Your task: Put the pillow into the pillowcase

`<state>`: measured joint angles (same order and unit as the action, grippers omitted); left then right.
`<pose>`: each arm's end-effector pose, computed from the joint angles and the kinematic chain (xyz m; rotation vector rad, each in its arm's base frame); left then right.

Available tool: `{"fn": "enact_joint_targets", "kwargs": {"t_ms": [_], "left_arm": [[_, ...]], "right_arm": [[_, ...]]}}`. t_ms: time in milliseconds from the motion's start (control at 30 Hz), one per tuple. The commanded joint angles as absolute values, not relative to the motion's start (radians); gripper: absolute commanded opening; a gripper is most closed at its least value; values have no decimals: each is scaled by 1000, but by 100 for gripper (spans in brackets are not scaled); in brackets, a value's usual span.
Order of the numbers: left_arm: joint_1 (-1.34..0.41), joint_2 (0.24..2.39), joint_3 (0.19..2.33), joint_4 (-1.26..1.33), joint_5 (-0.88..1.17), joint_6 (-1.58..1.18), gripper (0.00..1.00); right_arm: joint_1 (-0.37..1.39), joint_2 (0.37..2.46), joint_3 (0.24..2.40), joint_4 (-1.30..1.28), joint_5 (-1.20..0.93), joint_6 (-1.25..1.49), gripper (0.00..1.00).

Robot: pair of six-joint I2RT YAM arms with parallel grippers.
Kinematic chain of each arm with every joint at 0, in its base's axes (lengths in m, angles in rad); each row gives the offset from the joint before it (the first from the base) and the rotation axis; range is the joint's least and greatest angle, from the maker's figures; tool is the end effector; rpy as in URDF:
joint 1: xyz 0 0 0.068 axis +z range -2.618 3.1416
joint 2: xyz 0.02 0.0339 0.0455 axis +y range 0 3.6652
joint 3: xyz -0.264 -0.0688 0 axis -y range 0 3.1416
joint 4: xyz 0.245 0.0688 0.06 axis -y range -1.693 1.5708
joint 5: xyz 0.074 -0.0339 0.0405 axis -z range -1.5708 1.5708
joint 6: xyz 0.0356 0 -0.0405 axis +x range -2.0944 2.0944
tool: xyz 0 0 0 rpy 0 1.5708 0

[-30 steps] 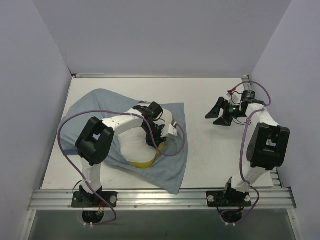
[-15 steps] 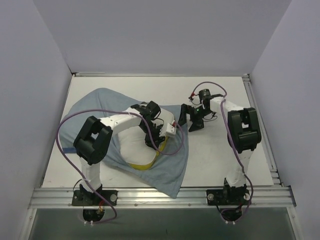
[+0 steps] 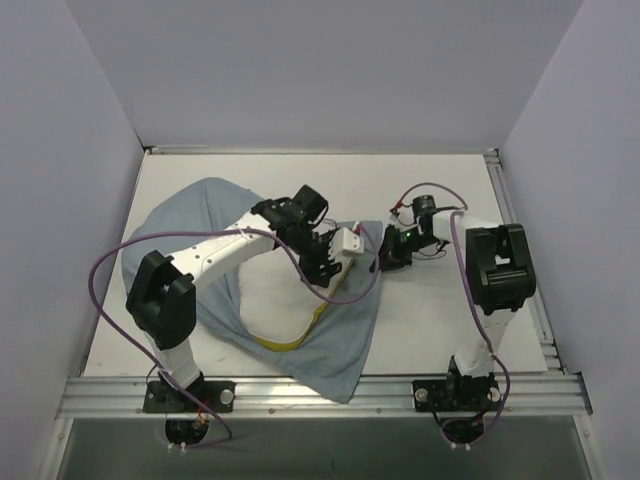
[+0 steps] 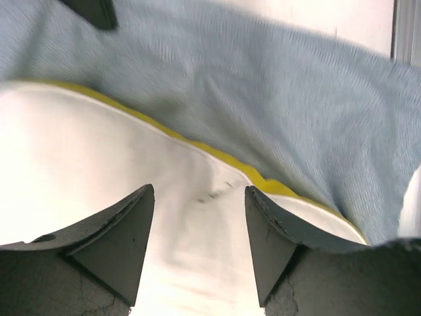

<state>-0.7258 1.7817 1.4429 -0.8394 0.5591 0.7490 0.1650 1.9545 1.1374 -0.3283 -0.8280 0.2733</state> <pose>0.2613 -0.2571 0.2506 1.8928 1.8589 -0.7542 0.3614 0.0868 0.1314 -0.1073 2.6502 1.2564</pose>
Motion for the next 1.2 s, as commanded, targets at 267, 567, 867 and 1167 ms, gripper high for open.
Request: {"fn": "enact_joint_targets", "kwargs": {"t_ms": [267,567,867,1167], "left_arm": [[-888,2043,1650,-569,275,634,63],[-729,2092,1601,-551,88,696,47],[-565,2163,1669,-543,-101,828,43],[-408,2135,1672,-545,-91,1053,42]], "right_arm": [[94,1729,987,-321,-948,298,0],[-172,1612,891,-439,-954,210,0],[-278,1606,900,-505,-939,161,0],[-400,1640,982,-632,-922,42,0]]}}
